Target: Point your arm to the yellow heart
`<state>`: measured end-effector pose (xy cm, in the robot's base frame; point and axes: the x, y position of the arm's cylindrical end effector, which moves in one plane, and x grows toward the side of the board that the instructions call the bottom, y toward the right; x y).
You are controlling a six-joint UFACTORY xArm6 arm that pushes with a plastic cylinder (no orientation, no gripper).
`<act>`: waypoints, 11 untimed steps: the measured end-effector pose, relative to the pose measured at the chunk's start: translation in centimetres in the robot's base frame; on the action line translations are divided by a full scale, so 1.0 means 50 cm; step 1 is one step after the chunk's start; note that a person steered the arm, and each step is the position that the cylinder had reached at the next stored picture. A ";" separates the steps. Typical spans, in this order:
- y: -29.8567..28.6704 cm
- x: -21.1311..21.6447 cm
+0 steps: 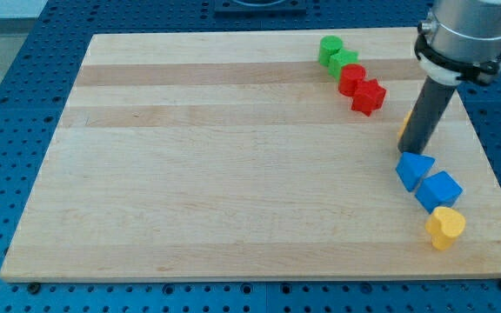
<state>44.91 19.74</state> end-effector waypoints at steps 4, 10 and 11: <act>0.006 -0.072; -0.144 0.226; -0.092 0.279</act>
